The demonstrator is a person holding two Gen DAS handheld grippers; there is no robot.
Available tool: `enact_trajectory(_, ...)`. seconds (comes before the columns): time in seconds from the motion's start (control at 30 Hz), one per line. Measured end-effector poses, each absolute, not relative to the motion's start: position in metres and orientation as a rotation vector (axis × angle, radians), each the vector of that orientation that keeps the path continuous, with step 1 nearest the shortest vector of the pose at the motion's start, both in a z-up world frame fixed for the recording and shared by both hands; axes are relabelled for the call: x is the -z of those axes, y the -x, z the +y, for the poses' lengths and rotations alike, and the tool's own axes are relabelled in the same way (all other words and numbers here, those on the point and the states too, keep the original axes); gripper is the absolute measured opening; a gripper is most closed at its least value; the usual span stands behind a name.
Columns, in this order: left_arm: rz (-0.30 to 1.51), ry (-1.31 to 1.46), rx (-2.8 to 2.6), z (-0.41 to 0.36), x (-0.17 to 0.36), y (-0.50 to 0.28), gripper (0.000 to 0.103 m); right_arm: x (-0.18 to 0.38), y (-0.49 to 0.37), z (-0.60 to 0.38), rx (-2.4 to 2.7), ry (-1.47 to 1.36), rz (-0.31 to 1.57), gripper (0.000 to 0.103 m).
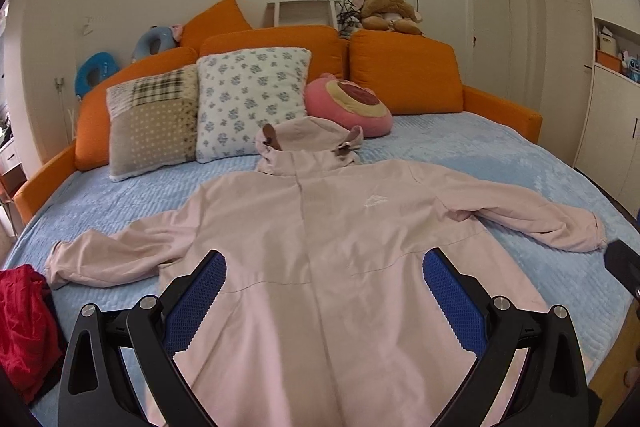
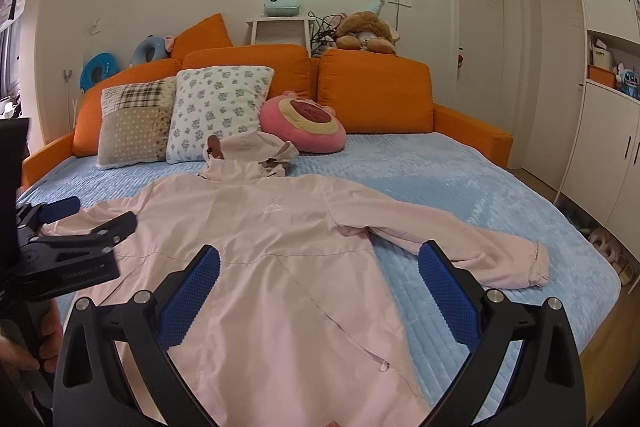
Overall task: Fold large clothes
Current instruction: 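Grasp the cuff of the pink jacket sleeve with the right gripper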
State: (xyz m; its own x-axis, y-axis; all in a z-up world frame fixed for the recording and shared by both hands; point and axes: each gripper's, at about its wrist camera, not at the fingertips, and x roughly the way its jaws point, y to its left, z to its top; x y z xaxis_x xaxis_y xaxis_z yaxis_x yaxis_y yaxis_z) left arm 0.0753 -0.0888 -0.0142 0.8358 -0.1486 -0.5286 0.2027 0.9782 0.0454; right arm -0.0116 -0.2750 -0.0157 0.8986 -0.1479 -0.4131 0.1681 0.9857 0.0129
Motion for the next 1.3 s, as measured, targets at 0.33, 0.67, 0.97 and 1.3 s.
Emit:
enact_trajectory(0.33,0.692,-0.116,0.252,-0.191,0.062,-0.19,0.1,0.03,0.002,-0.32,0.248,-0.07,0.472,0.098)
enact_trajectory(0.67,0.737,-0.086,0.366,-0.273,0.092,-0.251,0.1,0.051,-0.008,-0.386,0.356,-0.093,0.51,0.098)
enact_trajectory(0.97,0.867,-0.082,0.355,-0.321,0.146,-0.304,0.099,0.076,-0.025,-0.483,0.533,-0.075,0.527,0.098)
enact_trajectory(1.3,0.952,-0.136,0.346,-0.326,0.197,-0.314,0.072,0.11,-0.048,-0.627,0.586,-0.334,0.628,0.098)
